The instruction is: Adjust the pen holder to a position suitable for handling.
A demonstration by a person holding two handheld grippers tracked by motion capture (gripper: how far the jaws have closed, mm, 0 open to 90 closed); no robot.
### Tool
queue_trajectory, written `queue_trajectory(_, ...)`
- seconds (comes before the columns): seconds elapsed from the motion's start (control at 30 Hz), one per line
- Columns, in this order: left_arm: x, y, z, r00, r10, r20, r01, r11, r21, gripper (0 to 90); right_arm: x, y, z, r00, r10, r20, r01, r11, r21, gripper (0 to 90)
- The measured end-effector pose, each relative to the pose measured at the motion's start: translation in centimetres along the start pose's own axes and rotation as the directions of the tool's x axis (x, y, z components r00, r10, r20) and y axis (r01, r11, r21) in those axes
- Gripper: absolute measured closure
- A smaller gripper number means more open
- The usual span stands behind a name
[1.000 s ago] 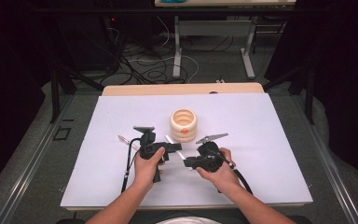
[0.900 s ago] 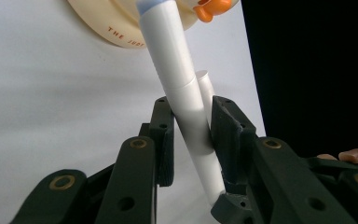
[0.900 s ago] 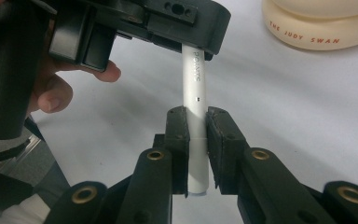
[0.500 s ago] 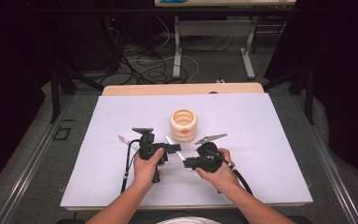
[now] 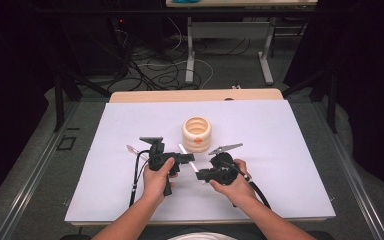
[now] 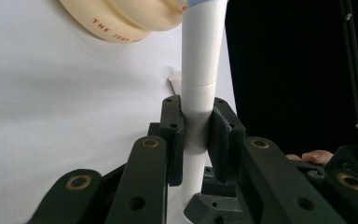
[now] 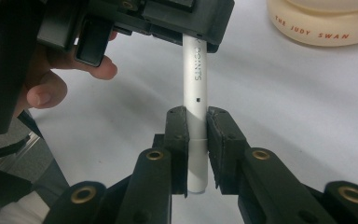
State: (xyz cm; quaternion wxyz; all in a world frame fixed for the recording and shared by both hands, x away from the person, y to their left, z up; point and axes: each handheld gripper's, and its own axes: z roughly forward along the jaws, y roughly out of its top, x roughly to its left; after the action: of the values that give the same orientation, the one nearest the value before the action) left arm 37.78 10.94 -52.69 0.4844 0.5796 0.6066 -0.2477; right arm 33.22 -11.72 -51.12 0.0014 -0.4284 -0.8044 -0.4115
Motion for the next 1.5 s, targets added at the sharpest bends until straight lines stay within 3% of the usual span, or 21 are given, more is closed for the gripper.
queue_trajectory(0.1,-0.4,0.1,-0.2,0.9988,0.042,-0.025,-0.042,0.999,-0.015,78.0,-0.1,0.1,-0.3,1.0,0.008,-0.004,-0.008,0.999,0.036,76.4)
queue_trajectory(0.17,-0.7,0.3,-0.3,0.9992,0.034,-0.022,-0.034,0.9991,-0.027,78.0,-0.2,0.0,-0.2,0.9999,0.013,-0.005,-0.013,1.0,0.014,75.1)
queue_trajectory(0.3,-1.2,0.7,-0.7,0.9964,0.071,-0.047,-0.073,0.9961,-0.049,78.0,-0.1,0.0,-0.4,0.9999,0.014,-0.006,-0.014,0.999,0.051,72.7)
queue_trajectory(0.33,-1.4,0.8,-0.9,0.995,0.083,-0.054,-0.086,0.9948,-0.053,78.0,-0.1,-0.1,-0.3,0.9999,0.014,-0.006,-0.013,0.999,0.033,72.1)
queue_trajectory(0.4,-1.6,1.0,-1.2,0.9891,0.127,-0.075,-0.132,0.9892,-0.064,78.0,-0.2,-0.1,-0.3,0.9999,0.014,-0.006,-0.014,0.999,0.036,70.7)
queue_trajectory(0.53,-2.4,1.3,-1.7,0.9841,0.154,-0.089,-0.162,0.9821,-0.095,78.0,-0.3,-0.2,-0.3,0.9999,0.014,-0.006,-0.014,0.999,0.044,67.8)
queue_trajectory(0.67,-3.4,1.8,-2.2,0.9737,0.2,-0.11,-0.212,0.9712,-0.11,78.0,-0.4,-0.2,-0.5,1.0,0.002,0.003,-0.003,0.998,0.067,65.4)
queue_trajectory(0.73,-4.0,2.1,-2.5,0.9701,0.212,-0.117,-0.227,0.9655,-0.128,77.9,-0.5,-0.3,-0.4,0.9999,0.013,0.006,-0.014,0.999,0.046,64.2)
queue_trajectory(0.87,-5.3,2.9,-3.0,0.9557,0.261,-0.137,-0.28,0.9488,-0.146,78.0,-0.9,-0.4,-0.3,0.9999,-0.013,0.005,0.013,1.0,0.028,61.5)
queue_trajectory(0.9,-5.7,3.1,-3.0,0.9546,0.263,-0.14,-0.284,0.9453,-0.16,78.0,-0.8,-0.3,-0.6,0.9999,-0.007,0.014,0.006,0.998,0.064,60.7)
queue_trajectory(1.0,-6.6,3.7,-3.3,0.9405,0.299,-0.161,-0.325,0.9304,-0.17,78.0,-1.0,-0.4,-0.6,0.9997,-0.021,0.014,0.02,0.998,0.058,58.3)
queue_trajectory(1.1,-7.3,4.4,-3.6,0.9287,0.328,-0.174,-0.356,0.919,-0.17,77.9,-1.1,-0.5,-0.4,0.9996,-0.027,0.007,0.027,0.999,0.022,56.0)
queue_trajectory(1.13,-7.6,4.6,-3.5,0.9305,0.322,-0.174,-0.352,0.9187,-0.18,77.9,-1.2,-0.5,-0.5,0.9994,-0.032,0.011,0.032,0.999,0.042,55.0)
queue_trajectory(1.17,-7.8,4.8,-3.6,0.9271,0.329,-0.18,-0.36,0.9156,-0.18,77.9,-1.2,-0.5,-0.5,0.9992,-0.038,0.011,0.037,0.998,0.052,54.0)
queue_trajectory(1.23,-8.1,5.2,-3.7,0.9152,0.35,-0.199,-0.385,0.9059,-0.176,78.0,-1.3,-0.6,-0.3,0.9987,-0.049,0.011,0.049,0.998,0.025,52.4)
queue_trajectory(1.3,-8.4,5.5,-3.7,0.9047,0.367,-0.216,-0.407,0.8942,-0.186,78.0,-1.4,-0.6,-0.3,0.9982,-0.059,0.006,0.059,0.998,0.032,50.9)
queue_trajectory(1.37,-8.7,5.9,-3.7,0.8991,0.376,-0.225,-0.419,0.8866,-0.195,78.0,-1.4,-0.6,-0.3,0.9978,-0.066,0.002,0.066,0.998,0.021,49.5)
queue_trajectory(1.43,-9.0,6.2,-3.8,0.8885,0.394,-0.234,-0.44,0.8773,-0.191,78.0,-1.3,-0.6,-0.2,0.9966,-0.082,0.006,0.082,0.997,0.015,48.6)
queue_trajectory(1.47,-9.1,6.2,-3.6,0.8883,0.392,-0.24,-0.441,0.8741,-0.205,77.9,-1.3,-0.7,-0.1,0.9955,-0.094,0.006,0.094,0.995,0.018,47.9)
queue_trajectory(1.5,-9.2,6.3,-3.5,0.8835,0.4,-0.244,-0.451,0.8681,-0.209,77.9,-1.3,-0.6,-0.2,0.9941,-0.108,0.01,0.107,0.994,0.037,46.7)
